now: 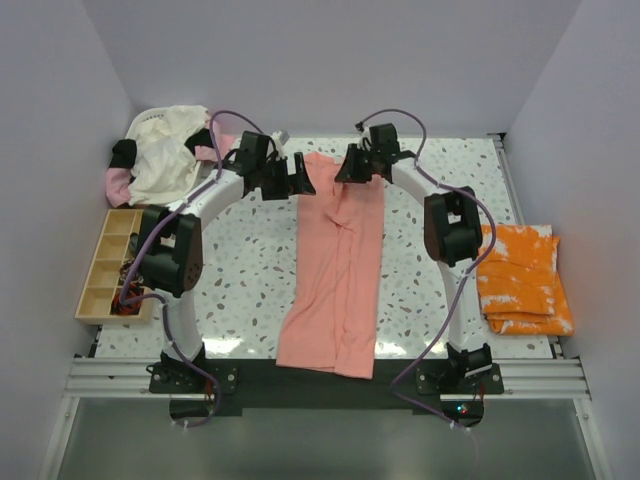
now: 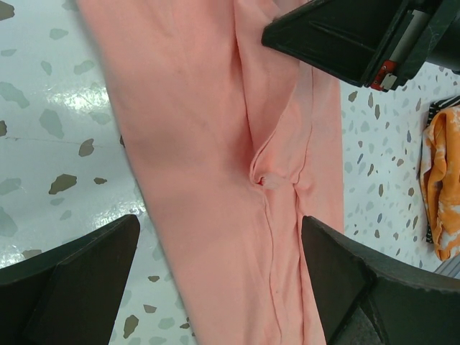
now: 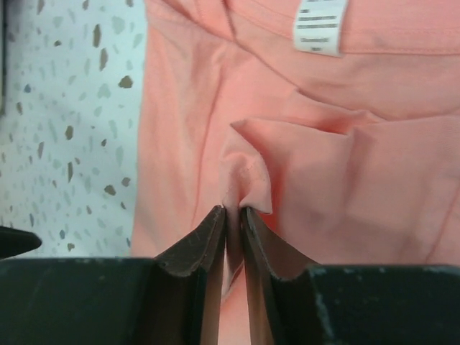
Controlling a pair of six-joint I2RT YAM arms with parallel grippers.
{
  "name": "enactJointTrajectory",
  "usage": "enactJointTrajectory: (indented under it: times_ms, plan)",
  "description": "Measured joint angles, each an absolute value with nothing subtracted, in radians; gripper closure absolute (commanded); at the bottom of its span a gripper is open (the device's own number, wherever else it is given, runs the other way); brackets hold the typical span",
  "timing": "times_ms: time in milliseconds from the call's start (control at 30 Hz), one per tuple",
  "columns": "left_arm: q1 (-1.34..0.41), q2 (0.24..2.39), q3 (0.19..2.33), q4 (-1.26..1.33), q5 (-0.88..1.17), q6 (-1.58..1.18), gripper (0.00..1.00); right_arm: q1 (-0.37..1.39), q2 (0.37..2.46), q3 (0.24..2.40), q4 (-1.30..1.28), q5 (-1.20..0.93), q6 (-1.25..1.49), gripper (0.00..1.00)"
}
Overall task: Fold and stack the t-shirts
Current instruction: Rotate the tshirt 90 degrees, then grab the bottom of the folded rectangular tshirt with both arms
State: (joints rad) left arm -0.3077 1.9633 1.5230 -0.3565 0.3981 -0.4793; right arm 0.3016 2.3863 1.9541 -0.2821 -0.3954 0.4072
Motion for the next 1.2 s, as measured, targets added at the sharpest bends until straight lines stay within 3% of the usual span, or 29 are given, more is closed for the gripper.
enactJointTrajectory:
  times_ms: [100, 167, 267, 467, 667, 800, 967, 1200]
  plan:
    - [-0.308, 1.963, 1.522, -0.356, 0.398, -0.479, 0.00, 0.317, 2.386, 1.958, -0.274, -0.469, 0.400, 0.62]
    - [-0.308, 1.963, 1.517, -0.352, 0.397, -0.480, 0.00, 0.333, 2.389, 1.971, -0.287, -0.500, 0.398, 0.42]
    - [-0.307, 1.963, 1.505, -0.351, 0.397, -0.480, 0.00, 0.362, 2.405, 2.030, -0.306, -0.557, 0.381, 0.37]
    - [-0.295, 1.962, 1.493, -0.348, 0.390, -0.480, 0.00, 0.393, 2.343, 1.904, -0.270, -0.534, 0.355, 0.37]
    - [-0.290, 1.924, 1.445, -0.328, 0.408, -0.480, 0.00, 0.356, 2.092, 1.602, -0.315, -0.292, 0.351, 0.37]
    - [-0.291, 1.819, 1.303, -0.300, 0.429, -0.480, 0.00, 0.330, 1.873, 1.447, -0.356, -0.216, 0.339, 0.37]
    - [-0.296, 1.663, 1.108, -0.294, 0.455, -0.482, 0.00, 0.347, 1.638, 1.205, -0.380, -0.222, 0.340, 0.42]
    - [-0.344, 1.650, 1.041, -0.180, 0.603, -0.531, 0.00, 0.394, 1.535, 0.905, -0.390, -0.313, 0.378, 0.44]
